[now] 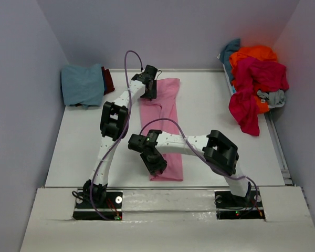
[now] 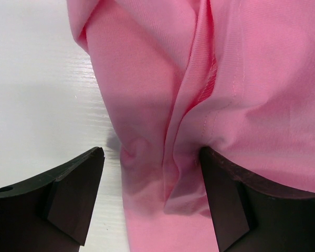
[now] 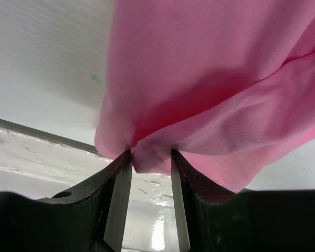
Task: Fold and stack the t-shirts
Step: Fold the tshirt
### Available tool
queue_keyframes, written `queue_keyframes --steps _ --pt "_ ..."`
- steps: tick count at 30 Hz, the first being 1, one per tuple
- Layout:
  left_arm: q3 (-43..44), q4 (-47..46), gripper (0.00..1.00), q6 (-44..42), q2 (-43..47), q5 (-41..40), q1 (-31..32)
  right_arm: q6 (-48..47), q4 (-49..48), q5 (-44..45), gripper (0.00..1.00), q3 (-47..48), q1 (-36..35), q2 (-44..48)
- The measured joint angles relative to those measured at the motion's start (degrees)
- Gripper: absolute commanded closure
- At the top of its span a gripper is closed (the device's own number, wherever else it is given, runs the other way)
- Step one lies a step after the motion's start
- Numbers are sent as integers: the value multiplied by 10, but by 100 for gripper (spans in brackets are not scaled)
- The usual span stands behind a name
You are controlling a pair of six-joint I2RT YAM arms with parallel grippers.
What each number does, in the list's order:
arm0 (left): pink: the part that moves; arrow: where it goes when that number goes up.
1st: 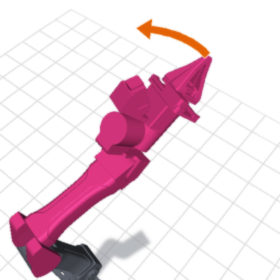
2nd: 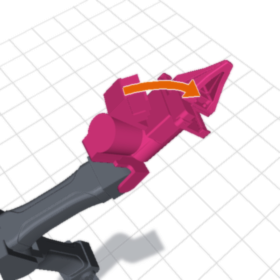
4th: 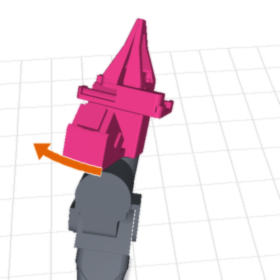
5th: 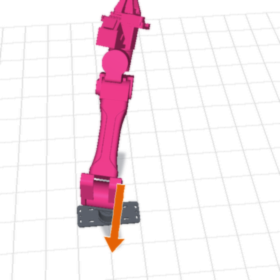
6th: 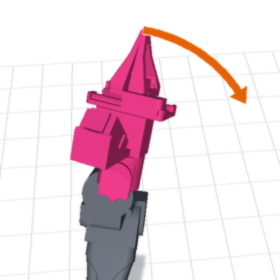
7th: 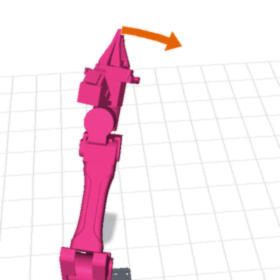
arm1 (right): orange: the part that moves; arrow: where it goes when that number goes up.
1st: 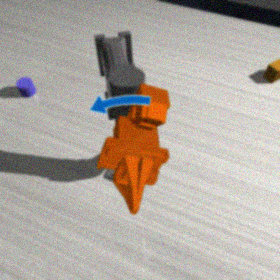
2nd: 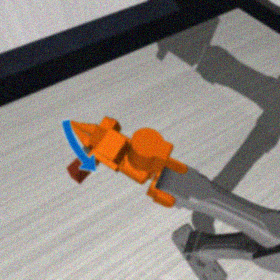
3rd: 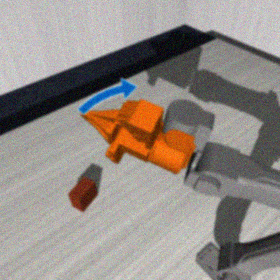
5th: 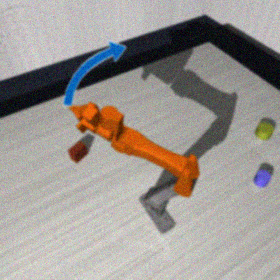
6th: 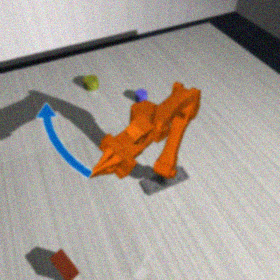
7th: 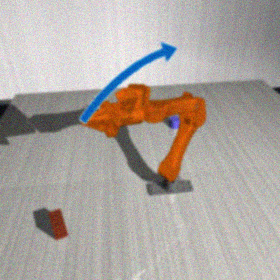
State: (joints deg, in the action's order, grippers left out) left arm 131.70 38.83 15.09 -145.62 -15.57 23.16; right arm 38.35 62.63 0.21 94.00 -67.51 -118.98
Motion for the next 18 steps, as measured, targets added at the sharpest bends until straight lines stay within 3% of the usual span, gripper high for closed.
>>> queue_keyframes --steps 4,7,12,18 --pt "0 0 15 0 0 0 0 0 1 -7 64 -3 -2 0" --pt "-1 -1 15 0 0 0 0 -1 2 -7 79 -3 -2 0" --pt "-1 -1 15 0 0 1 0 4 2 3 92 -5 -2 1" --pt "-1 -1 15 0 0 1 0 22 1 27 93 -34 -2 29"
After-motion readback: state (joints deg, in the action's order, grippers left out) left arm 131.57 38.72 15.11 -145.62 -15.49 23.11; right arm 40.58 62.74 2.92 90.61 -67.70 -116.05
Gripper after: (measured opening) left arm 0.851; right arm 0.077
